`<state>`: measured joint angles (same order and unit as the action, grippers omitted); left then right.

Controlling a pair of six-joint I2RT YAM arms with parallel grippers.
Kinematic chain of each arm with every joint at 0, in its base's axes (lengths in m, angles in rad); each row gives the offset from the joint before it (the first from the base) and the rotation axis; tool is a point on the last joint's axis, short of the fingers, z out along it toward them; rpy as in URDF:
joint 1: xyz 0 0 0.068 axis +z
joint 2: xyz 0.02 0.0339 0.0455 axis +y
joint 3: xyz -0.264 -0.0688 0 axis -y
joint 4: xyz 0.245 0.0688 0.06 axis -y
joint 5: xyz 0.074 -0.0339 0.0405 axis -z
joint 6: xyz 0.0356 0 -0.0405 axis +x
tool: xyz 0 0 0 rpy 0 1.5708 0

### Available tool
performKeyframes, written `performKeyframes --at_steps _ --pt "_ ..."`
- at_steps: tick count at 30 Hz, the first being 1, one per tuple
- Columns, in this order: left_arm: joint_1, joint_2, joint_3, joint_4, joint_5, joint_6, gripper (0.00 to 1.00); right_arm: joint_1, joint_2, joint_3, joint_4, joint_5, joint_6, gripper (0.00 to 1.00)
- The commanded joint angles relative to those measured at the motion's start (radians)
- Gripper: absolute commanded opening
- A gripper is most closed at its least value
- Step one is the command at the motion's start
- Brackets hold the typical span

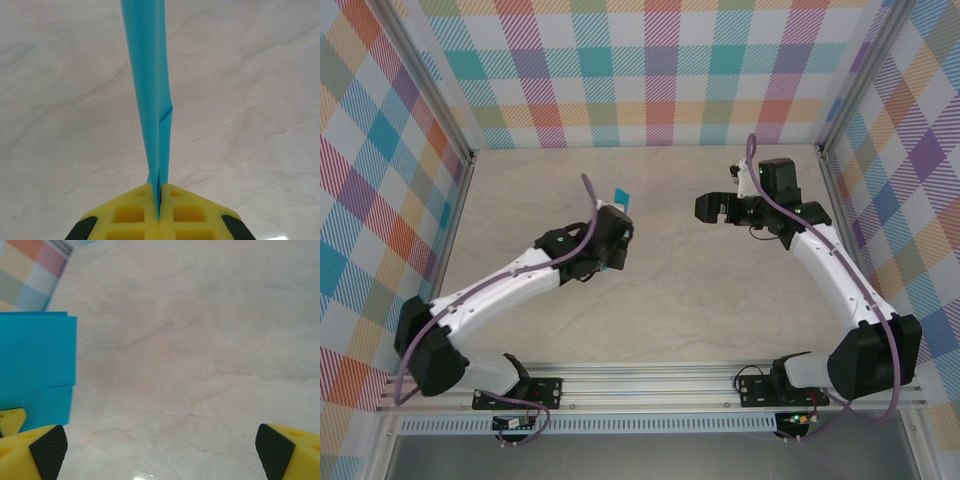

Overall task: Fold a paper plane with a square sheet of paper (fold left side to right side)
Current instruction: Turn over the paper at the center of the table.

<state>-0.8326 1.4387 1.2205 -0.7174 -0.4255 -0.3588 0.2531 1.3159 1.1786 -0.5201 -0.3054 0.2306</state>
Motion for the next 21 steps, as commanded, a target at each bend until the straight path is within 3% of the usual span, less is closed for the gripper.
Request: performKeyframes --at_steps 1,5,10,16,21 --pt "-0.035 0.141 0.086 -0.259 -0.242 -0.145 0.00 -0.008 -0.031 -0.018 -0.025 0.166 0.026 1.00" --pt "-0.043 0.311 0.178 -0.302 -0.218 -0.216 0.02 -0.017 -0.025 -0.020 -0.093 0.275 0.061 1.00" --pt "-0.040 0.423 0.213 -0.244 -0.107 -0.225 0.05 -0.027 -0.034 -0.043 -0.150 0.356 0.062 1.00" --pt "-0.037 0.592 0.349 -0.248 0.015 -0.204 0.09 -0.031 -0.049 -0.099 -0.141 0.345 0.069 1.00" --pt "-0.024 0.684 0.470 -0.263 0.077 -0.170 0.25 -0.032 -0.033 -0.121 -0.140 0.302 0.076 1.00"
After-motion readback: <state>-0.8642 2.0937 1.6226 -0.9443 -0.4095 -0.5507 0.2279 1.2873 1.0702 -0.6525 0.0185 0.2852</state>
